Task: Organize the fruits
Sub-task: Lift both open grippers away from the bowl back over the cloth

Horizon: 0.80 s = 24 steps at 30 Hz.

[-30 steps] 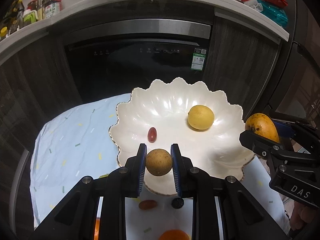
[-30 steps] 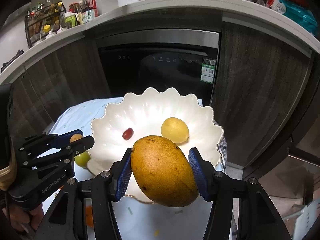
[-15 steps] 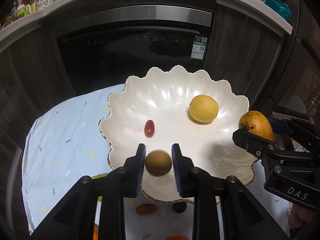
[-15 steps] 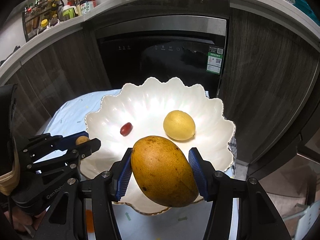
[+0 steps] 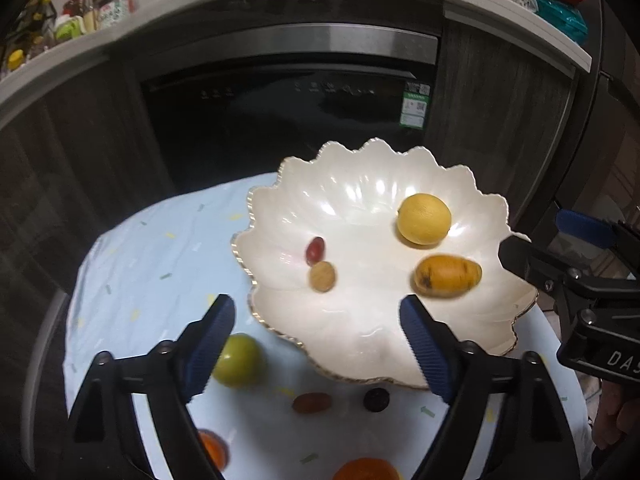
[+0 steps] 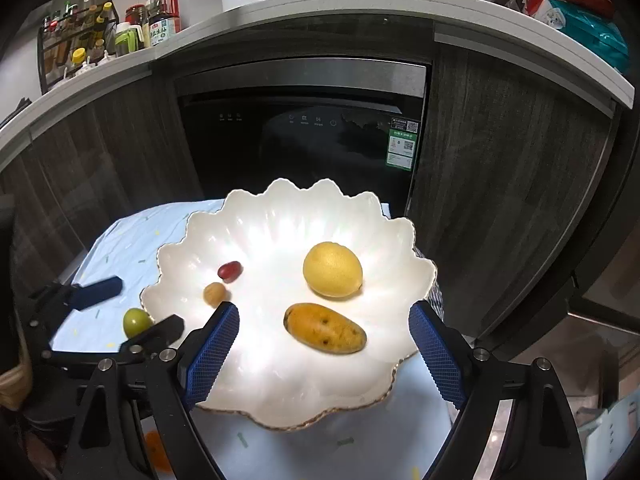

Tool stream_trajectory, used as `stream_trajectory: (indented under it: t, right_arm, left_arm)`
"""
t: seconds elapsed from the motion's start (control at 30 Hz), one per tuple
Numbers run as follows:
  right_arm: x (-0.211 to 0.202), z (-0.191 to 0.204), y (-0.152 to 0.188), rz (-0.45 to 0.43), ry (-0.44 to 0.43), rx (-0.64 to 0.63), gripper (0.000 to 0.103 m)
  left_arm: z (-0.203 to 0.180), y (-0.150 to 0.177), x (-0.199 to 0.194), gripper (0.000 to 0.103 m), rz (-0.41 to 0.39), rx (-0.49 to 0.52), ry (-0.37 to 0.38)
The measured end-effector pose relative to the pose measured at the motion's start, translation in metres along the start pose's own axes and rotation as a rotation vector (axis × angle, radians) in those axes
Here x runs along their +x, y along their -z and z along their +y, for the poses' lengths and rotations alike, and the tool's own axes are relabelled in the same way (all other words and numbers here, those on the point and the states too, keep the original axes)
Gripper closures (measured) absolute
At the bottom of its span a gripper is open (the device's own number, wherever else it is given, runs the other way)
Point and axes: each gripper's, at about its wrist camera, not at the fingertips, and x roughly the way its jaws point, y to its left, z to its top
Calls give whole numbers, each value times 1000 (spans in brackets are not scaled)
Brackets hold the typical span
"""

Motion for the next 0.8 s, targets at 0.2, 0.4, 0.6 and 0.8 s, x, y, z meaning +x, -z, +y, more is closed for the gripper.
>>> stream_trajectory:
  t: [0.2, 0.4, 0.6, 0.8]
  right_arm:
    - [-16, 6, 5, -12, -6, 1, 15]
    - [-38, 19, 6, -40, -11, -12, 15]
    - [-58, 35, 9, -63, -18, -24, 15]
    - [-73, 50, 13, -77, -30, -38, 15]
  left_arm:
    - [8, 3, -23, 12, -22, -11, -27]
    - [15, 10, -47, 12, -41, -22, -45]
    - [24, 20, -70, 12, -59, -37, -66]
    - [37, 28, -91, 12, -80, -57, -88]
